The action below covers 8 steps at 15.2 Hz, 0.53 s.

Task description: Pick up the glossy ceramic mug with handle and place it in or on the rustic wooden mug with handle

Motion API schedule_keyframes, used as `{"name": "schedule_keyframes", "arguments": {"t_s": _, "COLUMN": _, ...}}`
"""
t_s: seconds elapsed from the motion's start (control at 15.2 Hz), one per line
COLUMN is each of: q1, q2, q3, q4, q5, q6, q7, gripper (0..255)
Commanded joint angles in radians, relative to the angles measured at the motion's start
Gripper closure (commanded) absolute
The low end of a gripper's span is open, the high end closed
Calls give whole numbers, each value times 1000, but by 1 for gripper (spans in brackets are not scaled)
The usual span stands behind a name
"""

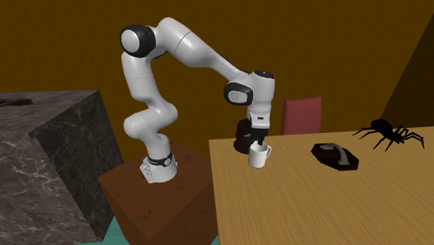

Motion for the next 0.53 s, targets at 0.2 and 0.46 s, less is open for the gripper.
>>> {"name": "schedule_keyframes", "arguments": {"t_s": 0.2, "q1": 0, "q2": 52, "q3": 14, "q4": -30, "q5": -15, "q6": 82, "q7": 18, "gripper": 0}}
{"name": "schedule_keyframes", "arguments": {"t_s": 0.46, "q1": 0, "q2": 67, "q3": 17, "q4": -40, "q5": -20, "q6": 106, "q7": 22, "gripper": 0}}
